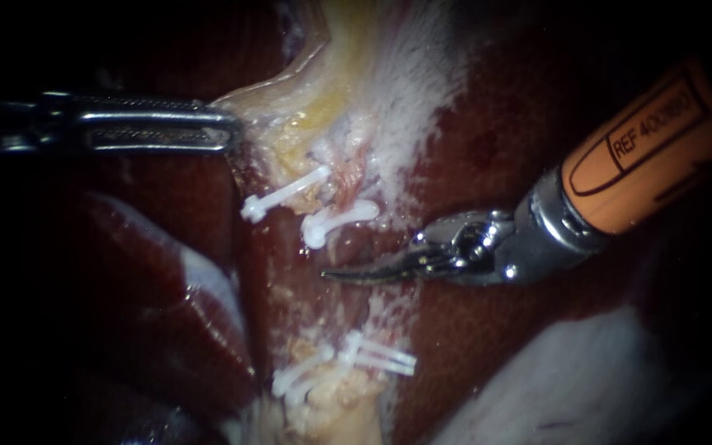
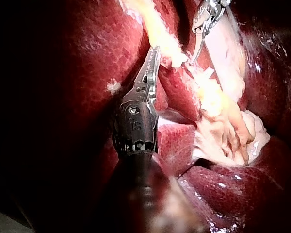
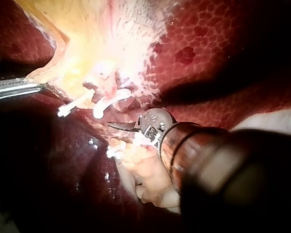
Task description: Go back from the cut right tube
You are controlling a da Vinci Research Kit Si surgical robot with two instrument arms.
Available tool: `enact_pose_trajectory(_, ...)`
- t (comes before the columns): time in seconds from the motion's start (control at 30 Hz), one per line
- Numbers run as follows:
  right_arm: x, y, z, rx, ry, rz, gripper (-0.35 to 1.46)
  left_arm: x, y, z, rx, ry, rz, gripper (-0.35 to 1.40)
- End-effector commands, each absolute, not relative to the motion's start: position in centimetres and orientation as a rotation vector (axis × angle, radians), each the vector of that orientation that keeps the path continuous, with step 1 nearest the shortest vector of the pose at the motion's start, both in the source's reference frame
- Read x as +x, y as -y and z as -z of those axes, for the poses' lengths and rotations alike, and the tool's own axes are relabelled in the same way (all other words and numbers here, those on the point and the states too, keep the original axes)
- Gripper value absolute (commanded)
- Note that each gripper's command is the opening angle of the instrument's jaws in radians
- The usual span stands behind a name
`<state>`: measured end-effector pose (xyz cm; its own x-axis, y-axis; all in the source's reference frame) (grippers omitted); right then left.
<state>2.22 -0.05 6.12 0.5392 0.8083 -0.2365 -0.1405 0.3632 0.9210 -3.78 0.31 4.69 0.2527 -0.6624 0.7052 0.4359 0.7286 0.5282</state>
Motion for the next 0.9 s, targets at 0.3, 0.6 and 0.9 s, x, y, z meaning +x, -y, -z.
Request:
enact_pose_trajectory(0.3, 2.21, 0.09, -6.15, 1.018, -0.786, -0.695, -0.35, -3.78, -0.31, -4.68, 0.244, 1.081, 0.756, -0.35)
enact_pose_trajectory(0.6, 2.24, 0.11, -6.14, 1.018, -0.786, -0.694, 0.05, -3.77, -0.31, -4.68, 0.244, 1.081, 0.756, -0.35)
enact_pose_trajectory(0.9, 2.26, 0.11, -6.13, 1.018, -0.786, -0.694, 0.47, -3.77, -0.30, -4.68, 0.241, 1.081, 0.751, -0.35)
